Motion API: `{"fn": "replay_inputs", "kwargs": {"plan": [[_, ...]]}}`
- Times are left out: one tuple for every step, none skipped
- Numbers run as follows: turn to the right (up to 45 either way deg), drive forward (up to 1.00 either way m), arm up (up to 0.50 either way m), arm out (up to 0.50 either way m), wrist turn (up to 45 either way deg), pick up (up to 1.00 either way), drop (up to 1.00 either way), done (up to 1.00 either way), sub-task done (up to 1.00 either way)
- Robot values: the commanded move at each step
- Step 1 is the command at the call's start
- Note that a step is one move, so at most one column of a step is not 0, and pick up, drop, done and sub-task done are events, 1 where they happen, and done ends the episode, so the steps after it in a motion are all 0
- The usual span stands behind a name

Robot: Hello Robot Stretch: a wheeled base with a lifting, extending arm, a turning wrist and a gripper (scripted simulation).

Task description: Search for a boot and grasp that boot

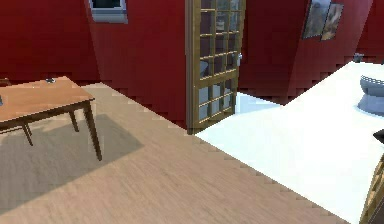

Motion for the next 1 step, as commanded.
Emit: {"fn": "replay_inputs", "kwargs": {"plan": [[0.0, 0.00, 0.00, 0.00, 0.0, 0.00, 0.00, 1.00, 0.00]]}}
